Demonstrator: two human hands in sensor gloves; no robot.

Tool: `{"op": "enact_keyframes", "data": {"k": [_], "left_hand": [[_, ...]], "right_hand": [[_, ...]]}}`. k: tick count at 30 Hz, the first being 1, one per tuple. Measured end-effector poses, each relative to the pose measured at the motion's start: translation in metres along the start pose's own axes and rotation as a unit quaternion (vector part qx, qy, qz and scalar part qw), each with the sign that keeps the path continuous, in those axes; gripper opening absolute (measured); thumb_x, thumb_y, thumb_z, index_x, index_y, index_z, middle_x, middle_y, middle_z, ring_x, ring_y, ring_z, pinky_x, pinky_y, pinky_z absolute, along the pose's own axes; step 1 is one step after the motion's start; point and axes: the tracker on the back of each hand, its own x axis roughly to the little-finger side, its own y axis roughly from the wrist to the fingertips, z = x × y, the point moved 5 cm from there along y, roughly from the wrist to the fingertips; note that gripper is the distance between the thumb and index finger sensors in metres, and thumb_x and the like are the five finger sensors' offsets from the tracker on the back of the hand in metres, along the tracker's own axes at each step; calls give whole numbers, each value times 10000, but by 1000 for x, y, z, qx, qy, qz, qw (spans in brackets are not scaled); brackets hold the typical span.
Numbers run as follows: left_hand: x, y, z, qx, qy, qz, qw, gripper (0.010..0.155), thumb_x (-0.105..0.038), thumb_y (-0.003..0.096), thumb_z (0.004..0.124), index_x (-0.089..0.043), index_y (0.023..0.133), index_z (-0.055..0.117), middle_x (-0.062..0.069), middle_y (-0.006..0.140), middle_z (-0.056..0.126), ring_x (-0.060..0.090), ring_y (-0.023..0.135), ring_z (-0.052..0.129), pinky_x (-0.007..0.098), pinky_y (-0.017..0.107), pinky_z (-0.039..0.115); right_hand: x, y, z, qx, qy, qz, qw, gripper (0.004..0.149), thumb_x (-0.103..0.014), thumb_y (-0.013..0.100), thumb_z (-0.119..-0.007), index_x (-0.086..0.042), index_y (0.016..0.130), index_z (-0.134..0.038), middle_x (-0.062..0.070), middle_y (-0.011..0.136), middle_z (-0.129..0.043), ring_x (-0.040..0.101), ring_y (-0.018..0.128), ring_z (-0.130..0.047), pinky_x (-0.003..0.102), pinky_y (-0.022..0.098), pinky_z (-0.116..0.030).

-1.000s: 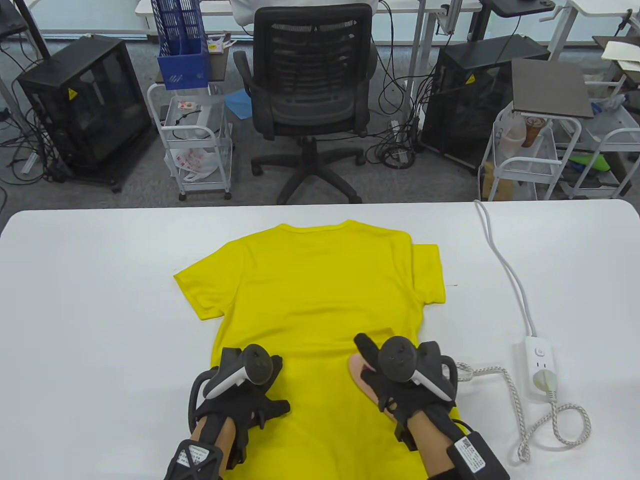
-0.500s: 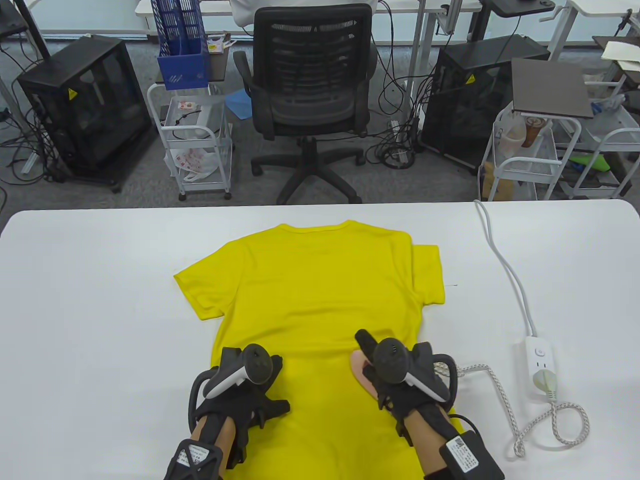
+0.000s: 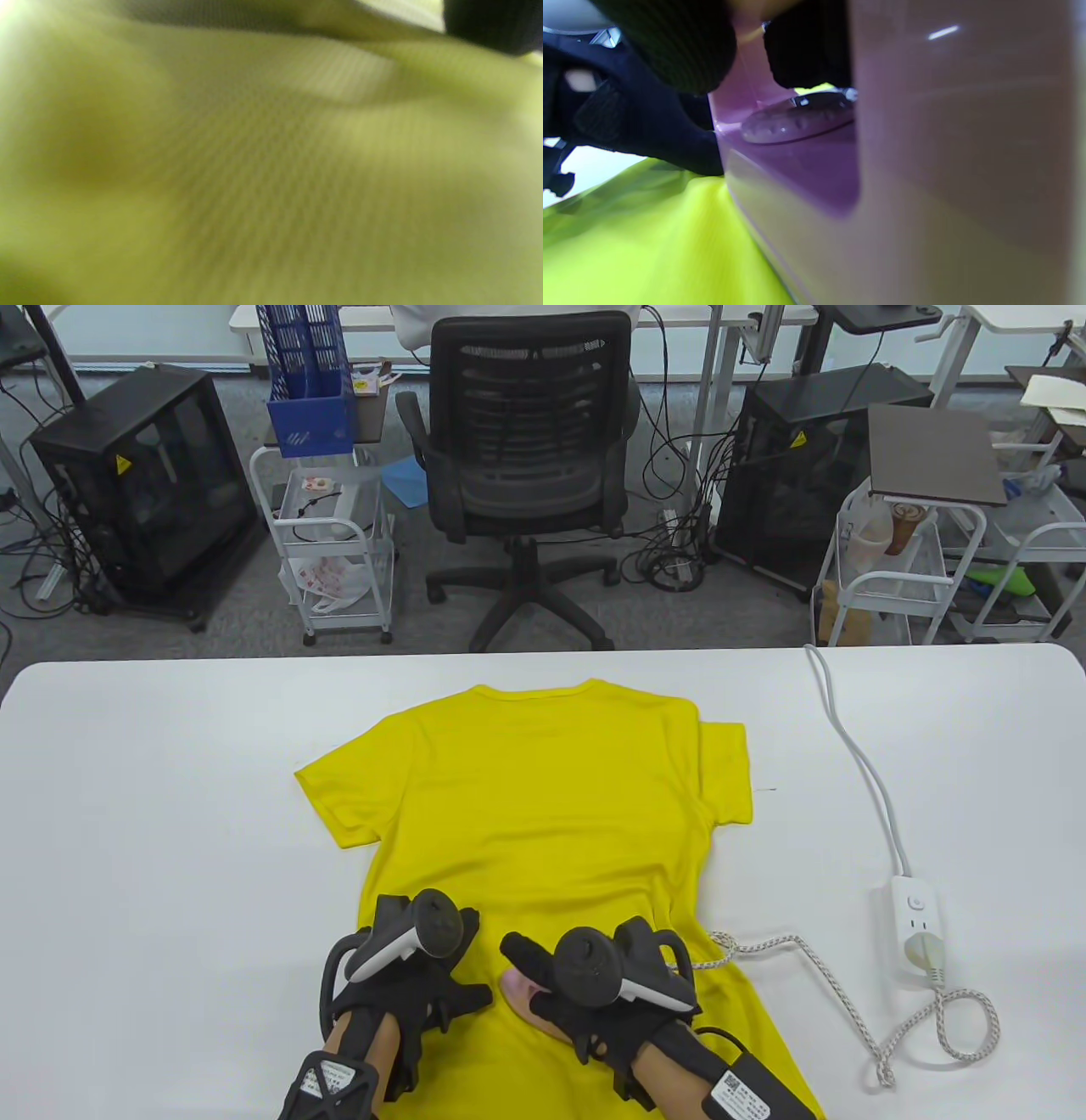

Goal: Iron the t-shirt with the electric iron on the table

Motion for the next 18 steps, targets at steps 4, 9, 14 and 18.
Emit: {"op": "enact_keyframes", "data": {"k": [4,9,14,18], "left_hand": [[0,0,0,0,1,0,1000,922,-724,367,754,-497,1070,202,-45,1164,54,389,1117,40,728,751,245],[1,0,0,0,1,0,1000,921,-723,368,757,-498,1071,206,-46,1166,59,386,1119,45,725,753,248],[1,0,0,-1,3,-1,1000,923,-724,367,756,-497,1072,205,-43,1167,59,389,1120,46,727,753,251],[1,0,0,0,3,-1,1000,922,-723,369,757,-498,1071,204,-43,1167,58,391,1120,44,729,753,250]], "right_hand": [[32,1,11,36,-38,-56,997,675,-478,417,-839,-524,983,-473,79,698,-881,215,319,-965,458,317,-830],[124,-14,32,72,-6,-206,976,677,-478,424,-837,-511,993,-471,78,698,-878,210,317,-960,452,315,-830],[136,-21,32,65,39,-217,973,668,-470,432,-845,-500,997,-491,86,694,-881,214,312,-955,454,312,-827],[61,1,13,18,45,-105,993,669,-473,434,-840,-506,997,-480,87,700,-874,215,320,-951,456,319,-824]]}}
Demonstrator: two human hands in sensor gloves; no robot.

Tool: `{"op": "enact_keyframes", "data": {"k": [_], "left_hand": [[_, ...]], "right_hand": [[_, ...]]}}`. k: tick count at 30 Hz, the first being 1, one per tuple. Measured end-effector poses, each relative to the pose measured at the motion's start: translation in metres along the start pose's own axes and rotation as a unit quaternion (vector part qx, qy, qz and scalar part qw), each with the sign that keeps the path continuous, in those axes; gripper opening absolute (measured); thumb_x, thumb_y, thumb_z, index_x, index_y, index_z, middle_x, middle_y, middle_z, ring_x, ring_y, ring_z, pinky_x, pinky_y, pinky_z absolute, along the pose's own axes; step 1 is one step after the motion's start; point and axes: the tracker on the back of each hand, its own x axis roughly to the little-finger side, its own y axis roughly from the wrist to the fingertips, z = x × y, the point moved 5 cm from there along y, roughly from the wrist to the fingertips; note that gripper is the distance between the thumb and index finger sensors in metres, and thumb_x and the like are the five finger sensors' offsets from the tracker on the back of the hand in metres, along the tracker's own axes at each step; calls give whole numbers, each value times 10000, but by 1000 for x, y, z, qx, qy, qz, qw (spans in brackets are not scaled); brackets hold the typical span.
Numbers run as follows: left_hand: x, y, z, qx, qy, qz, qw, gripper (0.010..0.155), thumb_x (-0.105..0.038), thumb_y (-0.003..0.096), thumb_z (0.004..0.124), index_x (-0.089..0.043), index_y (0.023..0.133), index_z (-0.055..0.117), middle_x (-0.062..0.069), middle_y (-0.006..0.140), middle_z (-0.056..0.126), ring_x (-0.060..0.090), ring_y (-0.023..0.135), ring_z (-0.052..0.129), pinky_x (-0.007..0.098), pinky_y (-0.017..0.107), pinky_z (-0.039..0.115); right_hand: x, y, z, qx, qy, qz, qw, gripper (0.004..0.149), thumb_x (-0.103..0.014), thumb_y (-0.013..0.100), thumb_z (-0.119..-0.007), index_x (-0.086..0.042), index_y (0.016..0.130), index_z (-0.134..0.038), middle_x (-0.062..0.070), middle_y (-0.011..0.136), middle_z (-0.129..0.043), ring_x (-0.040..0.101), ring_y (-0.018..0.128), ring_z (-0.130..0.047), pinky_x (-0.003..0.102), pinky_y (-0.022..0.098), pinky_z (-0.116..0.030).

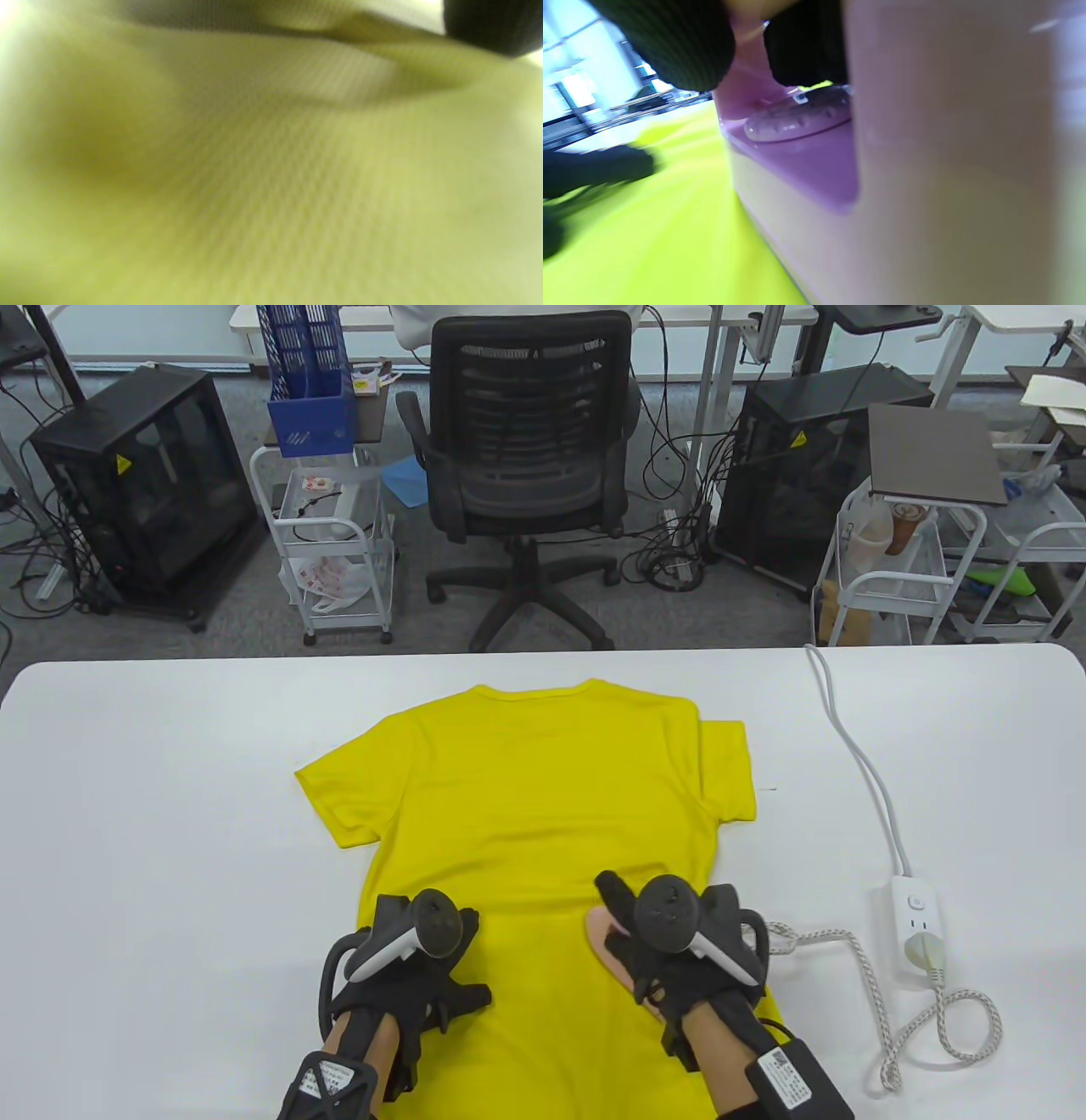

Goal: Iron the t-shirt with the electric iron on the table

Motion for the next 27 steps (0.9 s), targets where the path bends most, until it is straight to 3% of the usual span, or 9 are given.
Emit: {"op": "enact_keyframes", "data": {"k": [3,7,10,15,19,22,24,27], "left_hand": [[0,0,0,0,-1,1,1000,919,-726,369,753,-500,1069,203,-42,1165,57,392,1118,41,731,750,247],[0,0,0,0,-4,3,1000,912,-723,375,757,-503,1068,206,-44,1165,56,388,1117,39,730,750,241],[0,0,0,-1,-1,2,1000,923,-723,367,758,-498,1071,205,-42,1165,57,393,1118,44,731,750,247],[0,0,0,0,-2,2,1000,925,-722,366,762,-500,1071,206,-45,1166,58,389,1119,42,729,752,246],[0,0,0,-1,0,1,1000,926,-724,366,760,-498,1071,203,-43,1167,58,389,1120,44,730,752,247],[0,0,0,0,1,2,1000,928,-729,368,750,-498,1067,184,-45,1165,54,391,1118,42,730,750,247],[1,0,0,-1,-3,2,1000,882,-715,396,711,-498,1068,183,-46,1166,58,386,1119,45,728,748,250],[0,0,0,-2,1,-5,1000,825,-691,423,675,-501,1068,196,-52,1163,58,384,1117,46,727,747,253]], "right_hand": [[-49,-3,-16,-20,-21,65,997,672,-481,429,-832,-515,993,-469,79,700,-873,209,321,-954,452,320,-827],[-57,-5,-16,0,-65,74,995,679,-490,422,-832,-523,989,-460,71,693,-880,203,314,-961,447,313,-834],[-22,-2,-2,30,-81,16,996,683,-488,422,-832,-519,991,-457,71,687,-885,205,309,-964,449,308,-835],[79,-4,30,80,-57,-161,982,683,-481,428,-834,-510,998,-459,79,685,-884,208,307,-959,453,306,-830],[119,-16,43,103,-52,-226,967,678,-476,431,-837,-495,1002,-473,88,683,-886,213,302,-960,455,301,-830],[105,-16,44,110,-35,-191,975,666,-473,432,-842,-488,1000,-496,92,676,-893,215,291,-961,454,294,-832],[78,-13,44,109,-27,-140,984,665,-480,433,-838,-491,1000,-491,86,675,-893,207,290,-961,448,292,-835],[21,-8,25,66,10,-37,997,664,-486,436,-832,-495,1000,-483,85,677,-891,206,294,-961,447,294,-835]]}}
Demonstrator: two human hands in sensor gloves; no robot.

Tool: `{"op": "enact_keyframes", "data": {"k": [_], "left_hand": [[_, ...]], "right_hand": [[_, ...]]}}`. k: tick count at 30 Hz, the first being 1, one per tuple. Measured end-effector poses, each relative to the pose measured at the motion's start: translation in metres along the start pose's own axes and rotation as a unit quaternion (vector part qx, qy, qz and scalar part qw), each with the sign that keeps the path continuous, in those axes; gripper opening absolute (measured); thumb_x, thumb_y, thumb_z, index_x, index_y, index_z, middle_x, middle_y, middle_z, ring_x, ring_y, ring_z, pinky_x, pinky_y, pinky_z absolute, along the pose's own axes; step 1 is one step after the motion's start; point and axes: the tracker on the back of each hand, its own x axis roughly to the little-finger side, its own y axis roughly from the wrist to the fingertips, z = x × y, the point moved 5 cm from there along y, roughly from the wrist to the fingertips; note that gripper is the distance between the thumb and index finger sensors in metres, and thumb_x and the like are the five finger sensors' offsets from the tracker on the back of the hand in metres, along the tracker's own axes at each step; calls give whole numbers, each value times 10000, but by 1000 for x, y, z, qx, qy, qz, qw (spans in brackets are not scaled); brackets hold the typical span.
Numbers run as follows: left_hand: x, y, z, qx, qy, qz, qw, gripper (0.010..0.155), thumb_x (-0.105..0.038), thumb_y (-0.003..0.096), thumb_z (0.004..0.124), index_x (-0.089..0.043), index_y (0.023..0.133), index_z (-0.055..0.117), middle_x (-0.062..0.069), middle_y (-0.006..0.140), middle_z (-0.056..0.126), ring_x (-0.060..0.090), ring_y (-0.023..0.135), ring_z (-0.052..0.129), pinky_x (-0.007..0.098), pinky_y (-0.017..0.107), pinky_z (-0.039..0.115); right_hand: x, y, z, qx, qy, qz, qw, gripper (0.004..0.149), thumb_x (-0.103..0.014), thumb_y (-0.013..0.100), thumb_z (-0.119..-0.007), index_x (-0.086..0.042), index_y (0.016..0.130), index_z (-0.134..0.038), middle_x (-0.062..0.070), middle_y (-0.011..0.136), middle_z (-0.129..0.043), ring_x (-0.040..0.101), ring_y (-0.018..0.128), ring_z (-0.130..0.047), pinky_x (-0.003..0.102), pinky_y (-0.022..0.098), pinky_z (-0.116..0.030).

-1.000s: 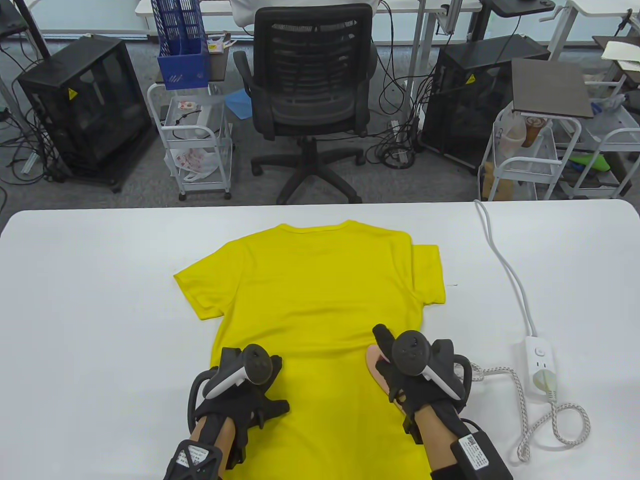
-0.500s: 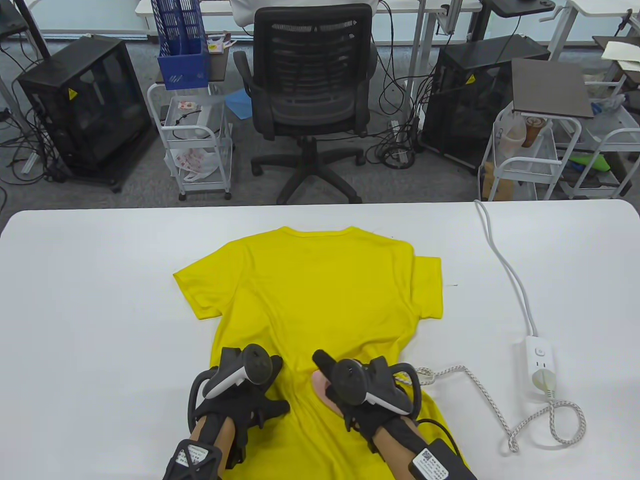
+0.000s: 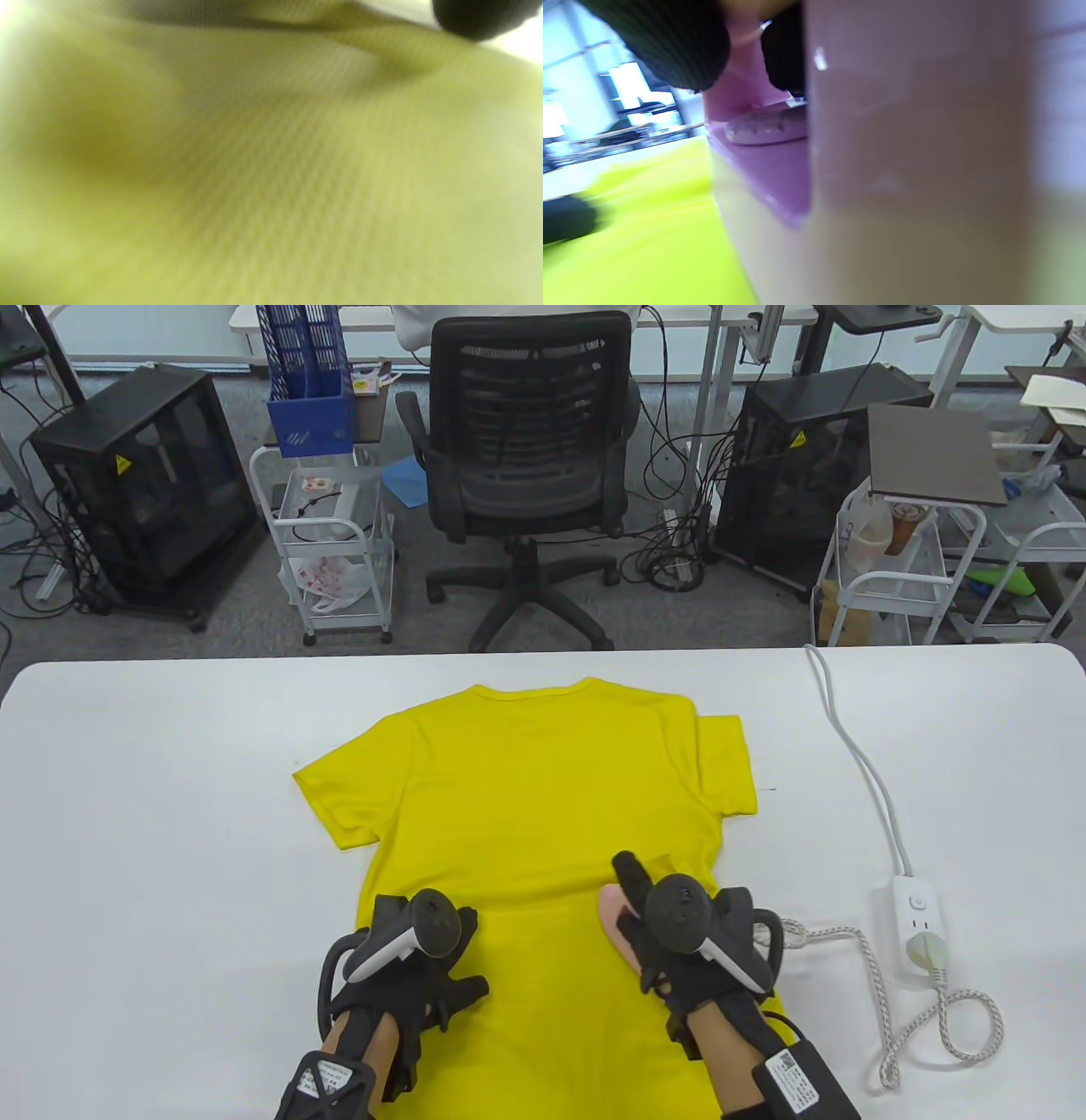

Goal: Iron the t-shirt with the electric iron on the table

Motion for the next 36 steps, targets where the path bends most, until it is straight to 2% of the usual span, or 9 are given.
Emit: {"op": "enact_keyframes", "data": {"k": [3,6,14,17,21,24,27,32,36], "left_hand": [[1,0,0,-3,-8,-2,1000,809,-681,428,670,-504,1067,208,-59,1163,64,376,1119,49,723,748,250],[2,-1,-1,-4,-9,-3,1000,844,-697,410,700,-500,1069,211,-59,1164,67,378,1122,55,723,750,254],[3,0,-2,-2,-4,-11,1000,939,-733,365,754,-495,1063,173,-62,1149,18,413,1094,22,722,750,269],[5,-2,-8,-25,-7,-19,999,941,-750,359,737,-483,1064,173,-83,1147,28,393,1109,56,709,763,326],[11,0,-11,-40,-5,-50,998,888,-734,392,686,-459,1073,188,-62,1158,68,390,1119,86,704,763,343],[13,3,-7,-22,-10,-51,998,889,-733,393,680,-448,1075,187,-55,1163,86,386,1120,87,705,753,297],[13,3,-7,-24,-10,-49,998,899,-733,389,687,-440,1078,189,-34,1168,89,404,1123,90,715,751,297],[13,3,-7,-21,-10,-47,999,922,-739,377,710,-441,1081,194,-28,1168,89,406,1123,91,717,751,301],[13,4,-7,-15,-9,-46,999,932,-742,376,720,-442,1082,190,-21,1169,85,413,1123,88,722,750,302]], "right_hand": [[-49,-7,-32,-66,-26,65,995,666,-484,436,-830,-499,999,-476,89,686,-887,216,304,-961,455,303,-830],[-70,-13,-33,-19,-121,95,988,672,-492,421,-829,-518,988,-469,71,680,-894,205,301,-969,449,303,-838],[45,14,5,42,-105,-121,986,677,-477,430,-834,-506,996,-464,82,676,-890,211,296,-961,454,297,-832],[55,15,9,38,-72,-131,988,667,-473,430,-842,-496,996,-490,85,671,-894,214,290,-960,455,292,-831],[2,25,2,7,-27,-54,998,657,-486,440,-824,-499,997,-476,91,680,-886,214,296,-959,452,296,-830],[-53,34,-11,-17,-54,12,998,656,-497,439,-809,-515,991,-455,83,685,-885,208,302,-962,448,302,-832],[-75,49,-25,-11,-86,22,996,662,-496,434,-807,-516,980,-432,84,683,-885,213,303,-963,453,301,-831],[-30,74,-19,30,-142,-56,988,674,-508,438,-796,-520,985,-402,68,675,-889,196,295,-965,442,296,-838],[52,86,9,58,-147,-203,966,676,-503,438,-794,-510,988,-401,76,674,-885,203,295,-963,447,295,-834]]}}
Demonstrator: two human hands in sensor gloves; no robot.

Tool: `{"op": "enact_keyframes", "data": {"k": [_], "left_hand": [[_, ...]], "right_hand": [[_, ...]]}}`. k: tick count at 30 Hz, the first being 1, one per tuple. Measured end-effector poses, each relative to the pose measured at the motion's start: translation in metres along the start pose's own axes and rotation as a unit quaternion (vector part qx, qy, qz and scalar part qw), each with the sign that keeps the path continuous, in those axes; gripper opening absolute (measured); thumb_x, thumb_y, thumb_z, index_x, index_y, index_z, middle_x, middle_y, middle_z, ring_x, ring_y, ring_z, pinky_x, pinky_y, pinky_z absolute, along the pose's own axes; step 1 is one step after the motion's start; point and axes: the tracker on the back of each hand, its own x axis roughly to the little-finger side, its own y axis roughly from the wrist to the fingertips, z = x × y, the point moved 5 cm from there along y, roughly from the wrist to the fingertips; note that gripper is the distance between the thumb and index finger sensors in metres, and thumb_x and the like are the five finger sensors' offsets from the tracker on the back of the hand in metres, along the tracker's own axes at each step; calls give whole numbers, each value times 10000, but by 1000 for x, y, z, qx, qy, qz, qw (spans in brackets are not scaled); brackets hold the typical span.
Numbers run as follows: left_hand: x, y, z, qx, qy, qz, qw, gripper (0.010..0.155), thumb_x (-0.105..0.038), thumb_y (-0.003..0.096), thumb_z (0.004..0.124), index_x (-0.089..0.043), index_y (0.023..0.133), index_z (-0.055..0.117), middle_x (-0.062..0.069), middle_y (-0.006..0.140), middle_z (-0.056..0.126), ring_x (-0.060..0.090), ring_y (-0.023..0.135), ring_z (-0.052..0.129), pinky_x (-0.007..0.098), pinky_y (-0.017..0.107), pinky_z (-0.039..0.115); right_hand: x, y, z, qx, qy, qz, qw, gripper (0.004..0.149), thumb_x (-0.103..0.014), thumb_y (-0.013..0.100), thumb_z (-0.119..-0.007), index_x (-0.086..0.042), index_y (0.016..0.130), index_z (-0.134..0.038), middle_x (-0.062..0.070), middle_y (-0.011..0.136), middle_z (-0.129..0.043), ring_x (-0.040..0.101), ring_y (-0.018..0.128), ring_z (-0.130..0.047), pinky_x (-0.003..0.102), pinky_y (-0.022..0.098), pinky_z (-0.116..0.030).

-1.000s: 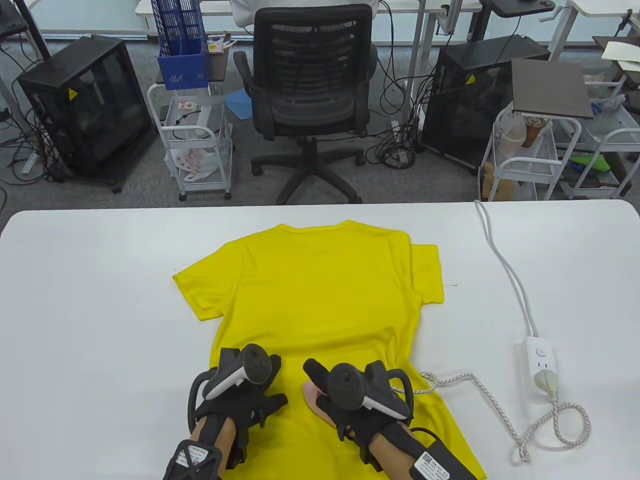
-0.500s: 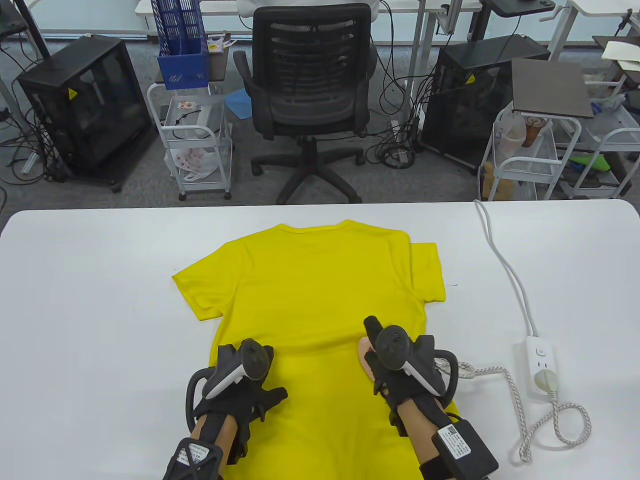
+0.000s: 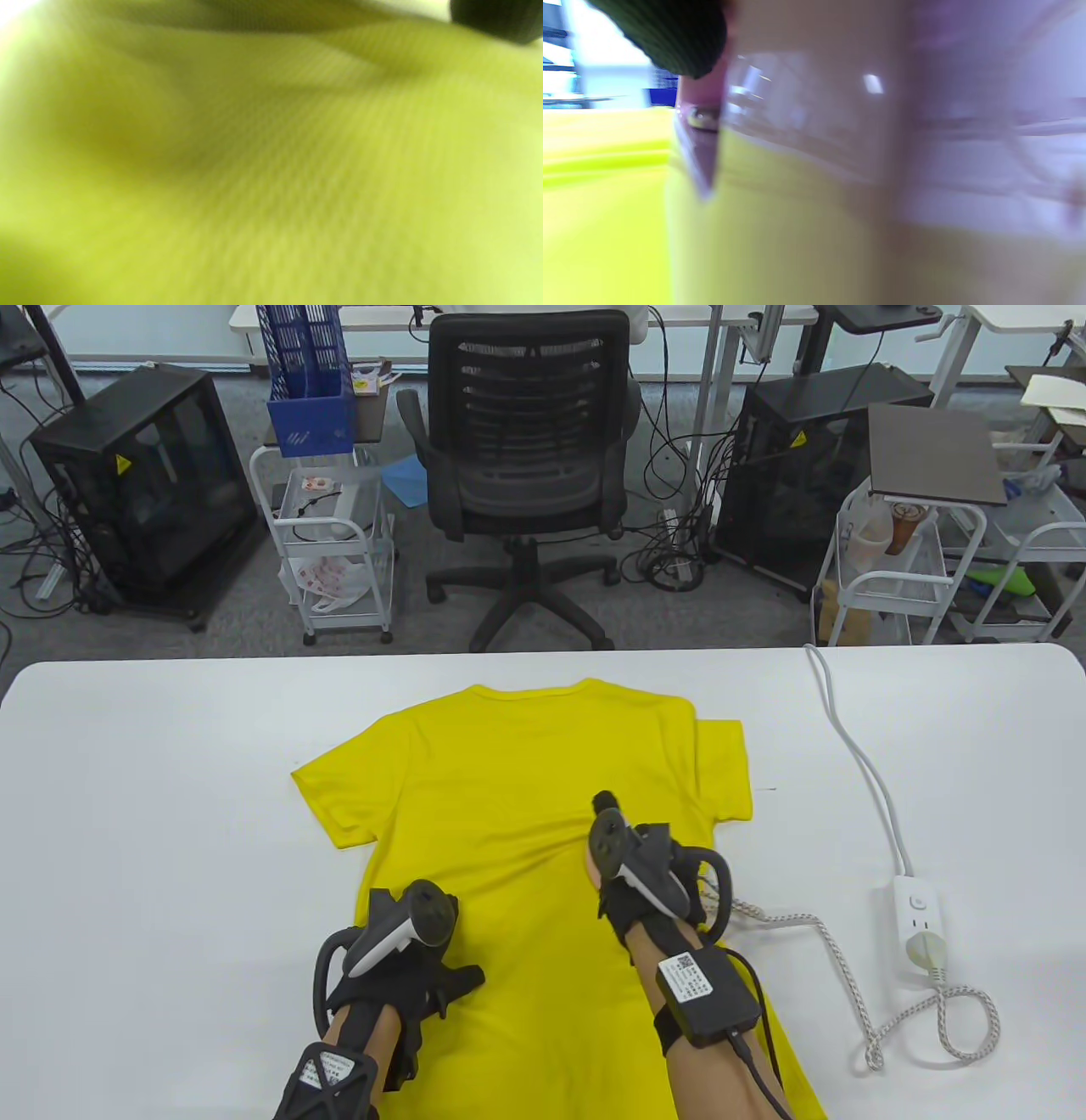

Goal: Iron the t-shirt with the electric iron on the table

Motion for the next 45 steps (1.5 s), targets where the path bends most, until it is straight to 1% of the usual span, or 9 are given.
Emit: {"op": "enact_keyframes", "data": {"k": [5,12,16,24,29,34,38,43,45], "left_hand": [[0,0,0,3,0,2,1000,941,-745,376,724,-464,1070,154,-12,1168,77,420,1119,83,727,748,300],[-1,1,1,5,4,-2,1000,924,-758,379,692,-462,1076,163,-14,1165,59,425,1114,69,730,745,290],[0,1,1,5,-1,-2,1000,929,-758,374,706,-469,1075,170,-14,1163,60,422,1111,68,728,743,288],[-3,2,1,13,-5,11,1000,932,-756,372,730,-484,1076,184,-22,1161,59,414,1106,60,734,734,282],[-3,2,0,11,1,7,1000,941,-777,369,700,-460,1082,174,18,1158,59,441,1092,70,736,730,295],[-1,1,3,16,-3,4,1000,976,-819,334,682,-486,1067,132,66,1142,25,474,1063,39,749,712,277],[0,1,6,27,8,0,1000,1057,-841,296,730,-479,1062,99,72,1127,-25,484,1047,2,760,703,261],[0,2,6,32,5,0,999,1072,-837,293,741,-473,1060,86,76,1120,-41,489,1039,-12,764,697,254],[0,1,5,26,3,4,1000,1064,-825,303,748,-463,1066,100,83,1122,-30,491,1041,-4,763,696,257]], "right_hand": [[21,7,2,-26,49,-27,998,670,-486,437,-810,-505,989,-431,84,678,-880,211,297,-956,453,299,-827],[-114,-50,4,-41,50,195,979,664,-503,437,-794,-530,982,-416,73,687,-880,203,308,-962,446,307,-833],[-140,-44,-2,6,-12,193,981,667,-510,429,-787,-547,973,-404,58,683,-885,196,306,-968,443,309,-837],[-18,23,2,-20,28,15,999,672,-504,438,-784,-522,988,-400,71,686,-876,199,308,-963,445,305,-834],[-37,-14,22,4,35,116,993,671,-494,426,-807,-524,981,-431,70,676,-884,202,297,-962,448,298,-835],[-65,-76,4,-30,22,214,976,666,-493,425,-813,-528,978,-443,79,677,-893,212,299,-970,455,299,-837],[-28,-71,3,11,-33,166,985,676,-495,436,-798,-529,986,-406,68,687,-887,204,311,-972,451,306,-840],[51,-46,4,3,-2,35,999,676,-484,434,-808,-512,991,-425,81,685,-884,215,309,-965,458,306,-831],[55,-55,5,3,35,43,998,673,-471,435,-822,-499,991,-445,93,690,-876,228,310,-956,467,310,-821]]}}
